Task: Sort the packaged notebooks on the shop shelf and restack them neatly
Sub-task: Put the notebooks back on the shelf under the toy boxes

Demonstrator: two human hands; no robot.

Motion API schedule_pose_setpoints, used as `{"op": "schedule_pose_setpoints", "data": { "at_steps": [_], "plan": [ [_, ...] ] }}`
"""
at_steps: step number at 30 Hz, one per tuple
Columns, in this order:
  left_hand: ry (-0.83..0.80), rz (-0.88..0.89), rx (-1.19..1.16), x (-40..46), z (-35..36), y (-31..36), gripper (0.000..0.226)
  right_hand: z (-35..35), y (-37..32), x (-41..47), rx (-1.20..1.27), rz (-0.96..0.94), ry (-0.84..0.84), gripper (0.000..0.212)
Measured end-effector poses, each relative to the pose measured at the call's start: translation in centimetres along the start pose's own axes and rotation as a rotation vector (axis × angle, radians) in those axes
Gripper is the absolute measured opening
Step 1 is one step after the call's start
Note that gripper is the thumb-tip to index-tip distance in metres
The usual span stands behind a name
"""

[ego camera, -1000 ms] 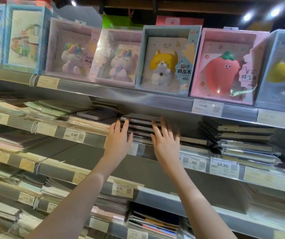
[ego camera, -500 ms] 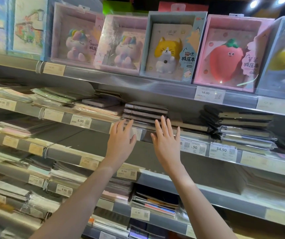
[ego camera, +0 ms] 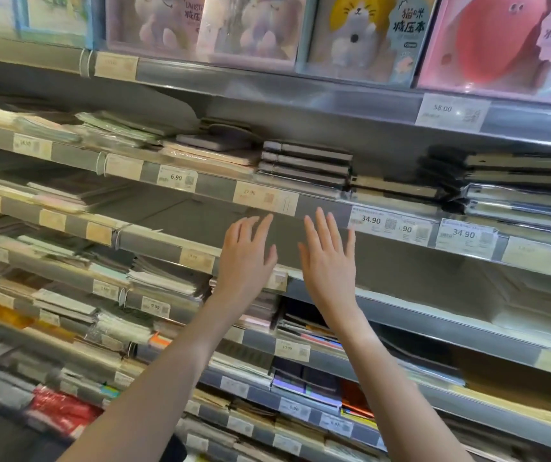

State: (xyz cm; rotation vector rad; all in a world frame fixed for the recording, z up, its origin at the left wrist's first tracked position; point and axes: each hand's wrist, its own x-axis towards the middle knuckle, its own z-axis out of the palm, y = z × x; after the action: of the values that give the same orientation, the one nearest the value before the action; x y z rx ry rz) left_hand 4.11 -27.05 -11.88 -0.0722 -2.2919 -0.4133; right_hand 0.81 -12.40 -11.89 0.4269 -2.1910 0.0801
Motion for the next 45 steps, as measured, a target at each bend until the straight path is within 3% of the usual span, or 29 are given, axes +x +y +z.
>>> {"op": "schedule_pose_setpoints", "data": {
  "at_steps": [9,21,32,45],
  "plan": [
    [-0.092,-0.031,0.001,-5.4,2.9,-2.2,0.051,3.6,-2.3,-6.2,0.077,0.022,-0.160,0.048],
    [-0.369,-0.149,-0.002,-18.2,8.9,-6.5,0.053,9.0,-5.4,-17.6,0.182,0.038,-0.510,0.051],
    [-0.677,-0.372,0.005,-33.9,13.3,-10.6,0.056,14.3,-8.8,-32.4,0.201,0.025,-0.687,0.047],
    [-0.905,-0.595,0.025,-50.7,16.0,-14.9,0.056,18.3,-13.0,-50.0,0.357,0.094,-1.135,0.054]
  ]
}}
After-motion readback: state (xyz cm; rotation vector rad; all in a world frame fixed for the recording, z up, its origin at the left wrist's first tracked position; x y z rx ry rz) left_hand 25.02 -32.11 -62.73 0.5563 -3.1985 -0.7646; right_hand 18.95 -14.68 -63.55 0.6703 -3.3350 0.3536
